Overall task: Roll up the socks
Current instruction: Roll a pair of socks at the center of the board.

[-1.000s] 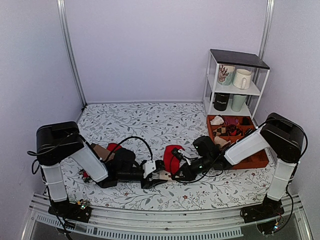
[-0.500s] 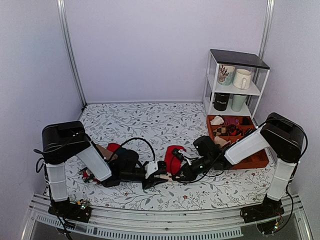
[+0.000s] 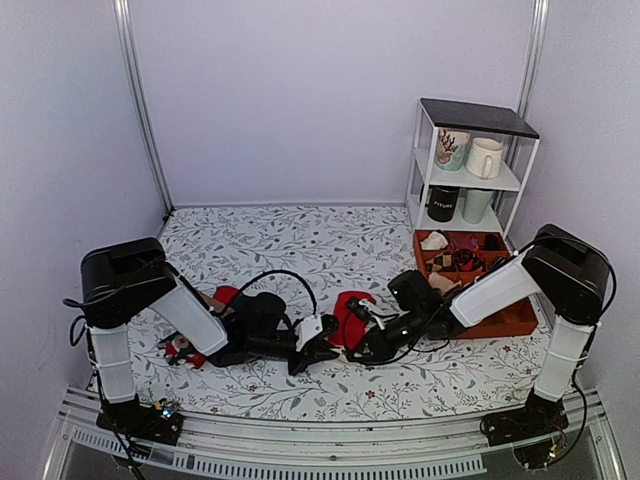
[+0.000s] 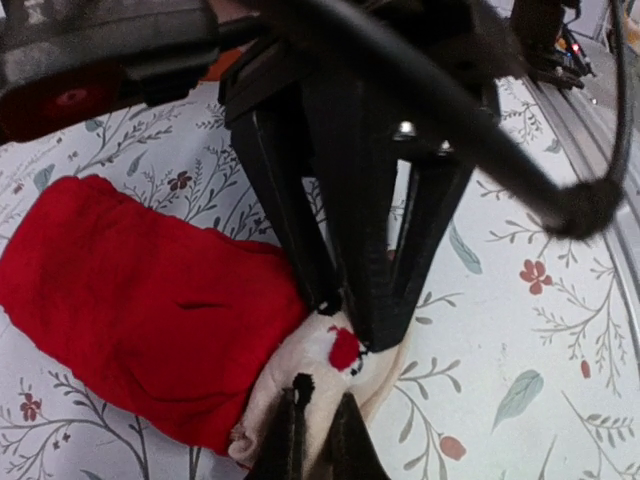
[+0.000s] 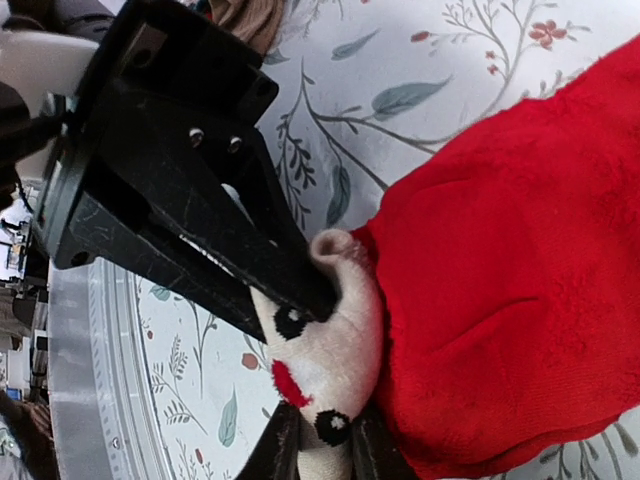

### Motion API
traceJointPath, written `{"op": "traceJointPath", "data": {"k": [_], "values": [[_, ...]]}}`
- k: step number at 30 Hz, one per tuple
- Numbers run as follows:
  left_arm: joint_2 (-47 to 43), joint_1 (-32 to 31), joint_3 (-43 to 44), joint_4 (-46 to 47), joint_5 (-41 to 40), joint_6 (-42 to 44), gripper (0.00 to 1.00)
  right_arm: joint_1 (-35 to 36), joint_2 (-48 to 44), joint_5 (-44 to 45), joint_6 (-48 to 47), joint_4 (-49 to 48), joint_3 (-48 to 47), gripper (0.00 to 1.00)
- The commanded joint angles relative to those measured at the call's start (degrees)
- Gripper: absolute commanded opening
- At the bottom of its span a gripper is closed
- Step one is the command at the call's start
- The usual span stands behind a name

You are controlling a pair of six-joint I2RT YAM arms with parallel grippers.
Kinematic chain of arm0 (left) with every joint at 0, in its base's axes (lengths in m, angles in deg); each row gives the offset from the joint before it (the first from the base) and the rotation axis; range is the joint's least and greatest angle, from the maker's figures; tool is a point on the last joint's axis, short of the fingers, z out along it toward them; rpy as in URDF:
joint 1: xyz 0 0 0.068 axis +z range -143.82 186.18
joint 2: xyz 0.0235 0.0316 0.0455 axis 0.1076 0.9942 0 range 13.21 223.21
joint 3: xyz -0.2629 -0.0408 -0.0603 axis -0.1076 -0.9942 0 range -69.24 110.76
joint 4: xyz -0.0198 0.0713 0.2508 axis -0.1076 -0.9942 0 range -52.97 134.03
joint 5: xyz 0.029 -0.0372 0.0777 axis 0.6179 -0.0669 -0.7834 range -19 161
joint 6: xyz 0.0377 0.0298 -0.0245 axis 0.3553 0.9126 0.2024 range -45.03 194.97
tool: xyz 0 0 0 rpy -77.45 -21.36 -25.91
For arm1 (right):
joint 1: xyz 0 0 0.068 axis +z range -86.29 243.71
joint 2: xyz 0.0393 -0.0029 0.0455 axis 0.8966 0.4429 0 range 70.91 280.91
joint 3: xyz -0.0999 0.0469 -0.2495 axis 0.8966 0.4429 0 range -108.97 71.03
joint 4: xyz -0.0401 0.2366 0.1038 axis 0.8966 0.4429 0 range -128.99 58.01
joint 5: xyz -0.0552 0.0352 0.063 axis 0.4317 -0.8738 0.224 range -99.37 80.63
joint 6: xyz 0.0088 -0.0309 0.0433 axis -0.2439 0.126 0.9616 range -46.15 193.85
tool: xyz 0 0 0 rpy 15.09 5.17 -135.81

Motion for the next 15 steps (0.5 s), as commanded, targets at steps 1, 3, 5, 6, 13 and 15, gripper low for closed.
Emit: {"op": "traceJointPath", "data": {"k": [1, 3, 5, 6, 13, 15], "values": [[1.89, -0.47, 4.73, -26.21, -1.32, -10.10, 0.00, 0.34, -1.96, 8.38, -1.85, 9.81, 2.09, 0.23], [1.84, -0.09, 4.85, -30.81, -0.21, -13.14, 0.00, 0.37, -6.20, 11.82, -3.86, 9.55, 2.92, 0.29], [1.78, 0.57, 3.64, -32.09, 1.47, -16.11, 0.00, 0.40, -11.05, 14.51, -6.41, 7.52, 4.48, 0.35], [1.95, 1.06, 3.10, -32.45, 2.31, -17.60, 0.00, 0.34, -13.41, 15.14, -7.80, 5.49, 5.74, 0.37], [7.02, 1.70, 5.03, -38.10, 5.93, -20.64, 0.00, 0.80, -27.06, 13.23, -19.57, -13.40, 17.48, 0.46], [7.98, 2.02, 5.33, -38.49, 7.41, -21.19, 0.00, 1.42, -27.71, 11.88, -23.33, -16.13, 19.14, 0.48]]}}
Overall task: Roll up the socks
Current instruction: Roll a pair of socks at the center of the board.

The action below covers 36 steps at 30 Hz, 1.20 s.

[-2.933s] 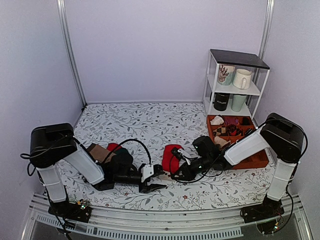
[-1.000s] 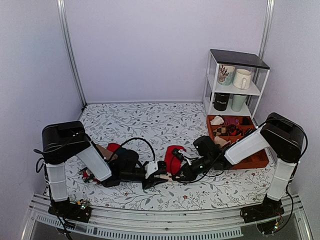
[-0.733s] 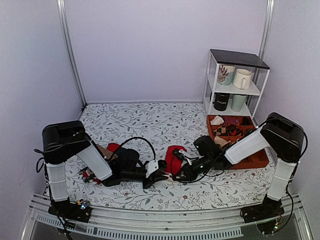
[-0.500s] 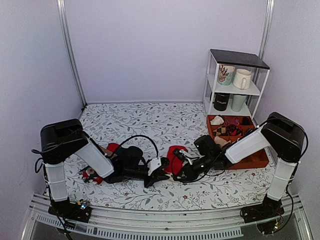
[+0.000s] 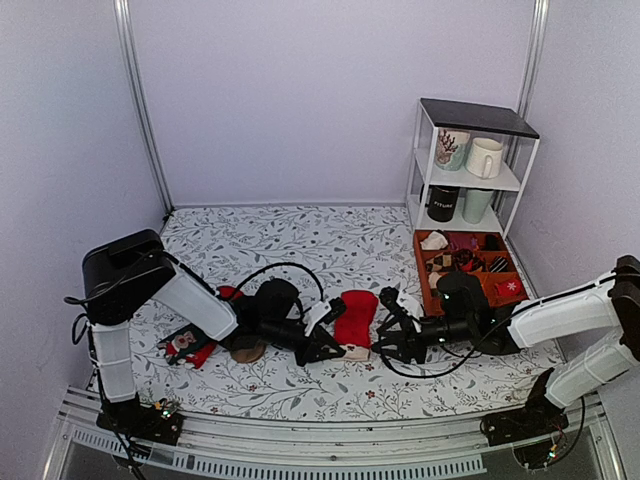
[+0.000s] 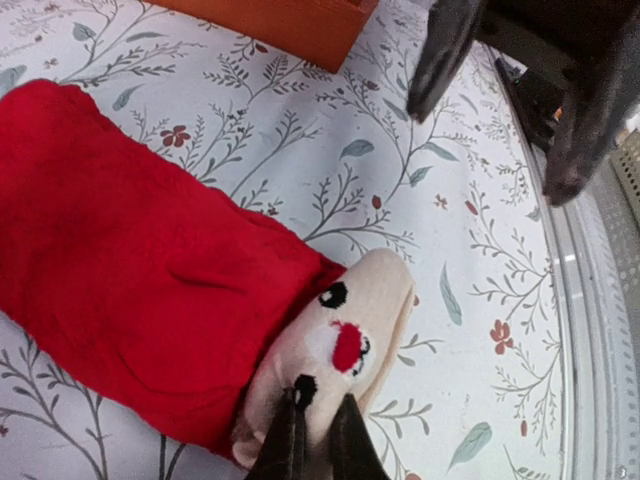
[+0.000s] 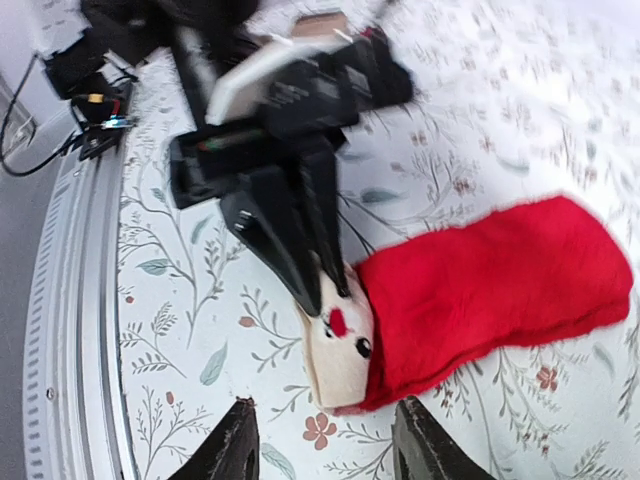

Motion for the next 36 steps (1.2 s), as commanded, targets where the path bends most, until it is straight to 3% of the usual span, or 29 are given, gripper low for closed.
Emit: {"op": "traceJointPath", "data": {"k": [1, 9, 22, 27, 36], "values": [[7.98, 0.27, -2.84, -22.19, 1.58, -4.04, 0.00, 1.32, -2.32, -1.40, -10.98, -10.72, 3.91, 0.48], [9.63, 1.30, -2.74, -23.01, 3.85, -3.94, 0.00, 5.55, 6.28, 2.70, -18.00, -8.75, 0.16, 0.49], [10.89, 1.65, -1.70, -23.07, 5.16, -2.87, 0.00, 7.19, 15.34, 6.81, -20.35, -9.43, -4.99, 0.49], [11.11, 1.79, -1.89, -22.94, 5.41, -2.71, 0.00, 7.35, 17.74, 7.79, -18.82, -9.77, -5.49, 0.42], [11.32, 1.83, -1.69, -22.51, 5.86, -2.27, 0.00, 7.38, 21.87, 8.78, -14.98, -6.45, -7.05, 0.17]]}}
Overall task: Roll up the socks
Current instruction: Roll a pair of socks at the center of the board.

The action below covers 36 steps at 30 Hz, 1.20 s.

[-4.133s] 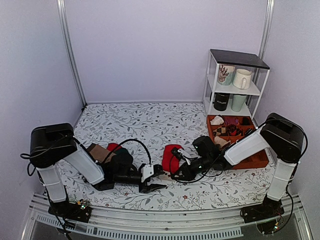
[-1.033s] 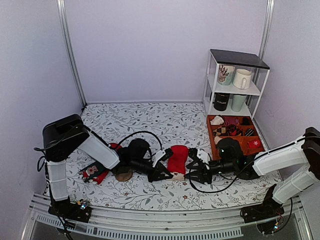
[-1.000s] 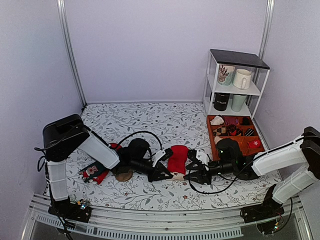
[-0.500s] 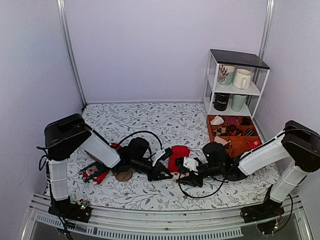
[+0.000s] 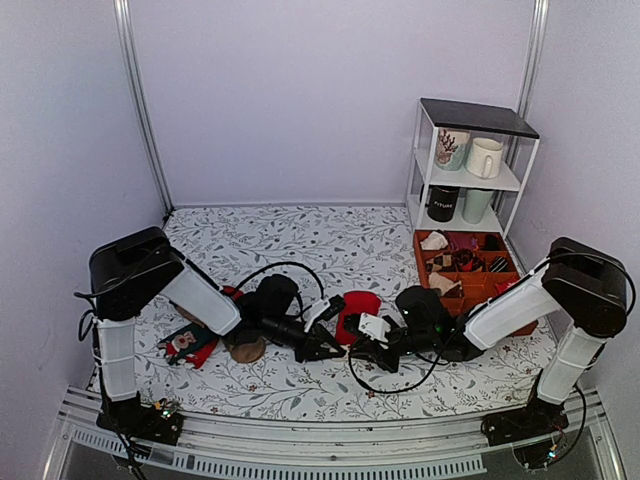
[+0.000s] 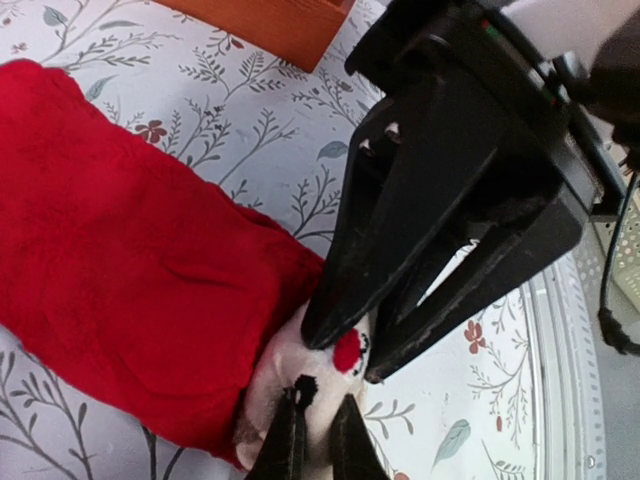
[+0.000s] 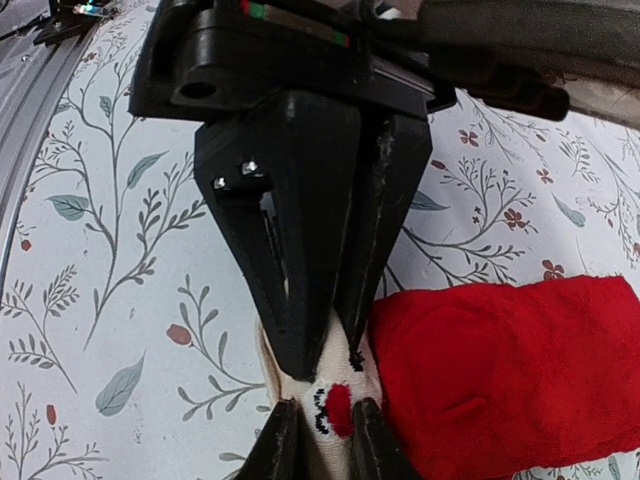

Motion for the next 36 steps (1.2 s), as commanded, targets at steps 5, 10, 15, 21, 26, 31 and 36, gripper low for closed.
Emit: {"op": "traceJointPath", "data": {"k": [5, 10, 15, 21, 26, 31, 36], "values": [[5.42, -0.64, -4.28, -20.06, -5.04, 0.09, 0.00, 0.37, 7.39, -0.97, 8.31, 5.61, -2.11, 0.04], [-0.04, -0.49, -3.95, -15.61, -7.62, 0.41, 0.19, -0.50, 10.66, -4.09, 14.51, 6.57, -2.07, 0.01], [-8.81, -0.52, -6.00, -8.63, -12.71, 4.52, 0.31, -2.95, 13.05, -9.31, 19.34, 9.46, -3.32, 0.01], [-19.84, -1.76, -17.14, 7.32, -19.62, 12.93, 0.33, -5.36, 13.70, -15.31, 25.92, 12.55, -3.37, 0.01], [-20.14, -3.16, -25.08, 26.03, -19.40, 20.36, 0.45, -6.55, 14.90, -17.99, 30.13, 14.61, -3.28, 0.02], [-14.36, -3.38, -20.93, 27.73, -14.20, 23.90, 0.52, -7.02, 15.83, -19.82, 31.94, 16.25, -3.65, 0.02], [-10.11, -3.43, -15.99, 24.45, -13.48, 26.95, 0.52, -7.71, 15.78, -21.77, 33.03, 20.44, -5.07, 0.02]]}}
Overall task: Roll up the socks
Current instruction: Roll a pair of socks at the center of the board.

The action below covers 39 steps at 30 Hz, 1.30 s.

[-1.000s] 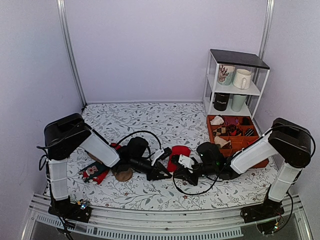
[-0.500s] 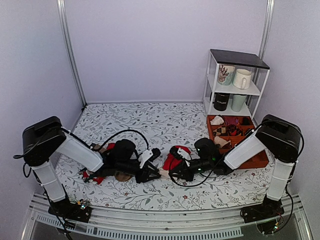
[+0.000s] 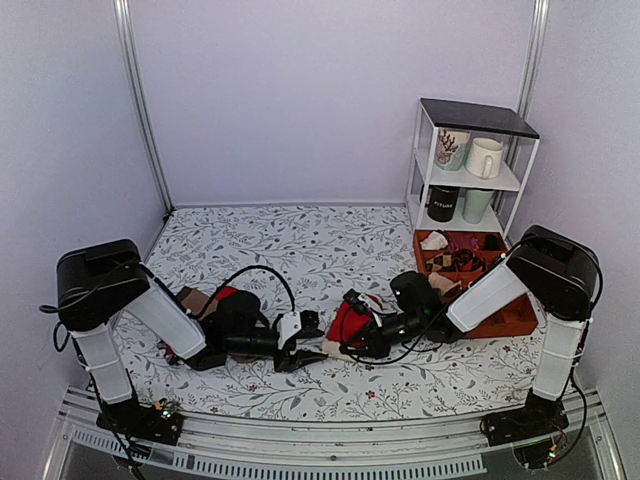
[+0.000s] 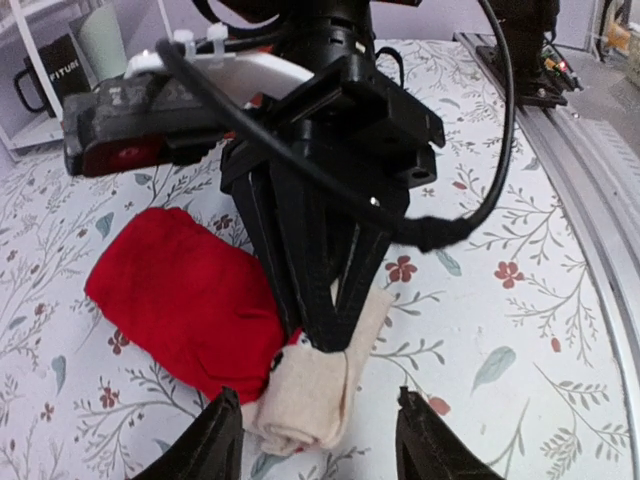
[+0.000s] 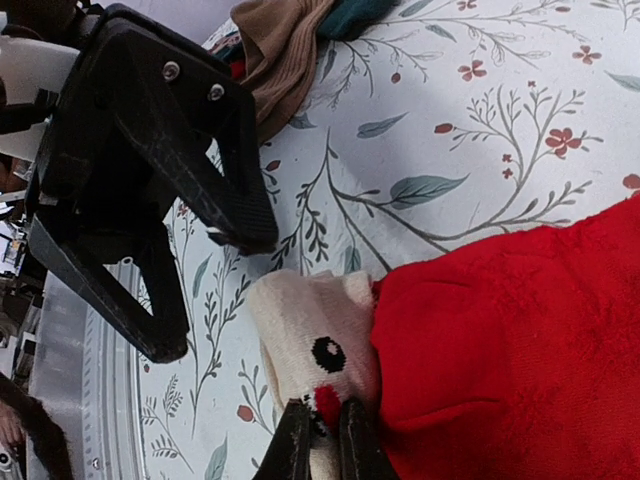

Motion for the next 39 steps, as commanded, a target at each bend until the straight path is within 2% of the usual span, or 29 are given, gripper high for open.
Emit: {"op": "traceJointPath", "data": {"k": [1, 6, 17, 22, 30, 35, 39], "values": [[3.67, -0.67, 4.81, -1.19, 2.00, 5.22, 0.52, -0.21, 4.69, -0.59, 2.39, 20.66, 2.45, 0.02], [7.17, -0.67, 8.04, -6.36, 3.41, 6.11, 0.47, -1.17, 4.66, -1.49, 2.64, 23.01, 1.50, 0.02], [11.27, -1.14, 8.09, -6.34, 4.53, 3.54, 0.45, -2.09, 5.32, -2.41, 1.72, 25.74, -0.43, 0.02], [12.64, -1.22, 10.10, -7.77, 4.74, 2.68, 0.40, -2.11, 5.36, -2.19, 1.65, 26.52, -1.18, 0.02], [10.84, -1.20, 8.28, -4.31, 6.37, 1.16, 0.42, -2.11, 5.56, -2.05, 1.48, 27.14, -1.53, 0.02], [12.01, -1.20, 10.44, -7.05, 7.87, 0.59, 0.31, -2.11, 5.97, -1.97, 1.47, 27.03, -1.57, 0.02], [12.71, -1.20, 11.28, -8.13, 8.82, -0.30, 0.31, -2.10, 6.09, -1.80, 1.56, 26.97, -1.50, 0.02]]}}
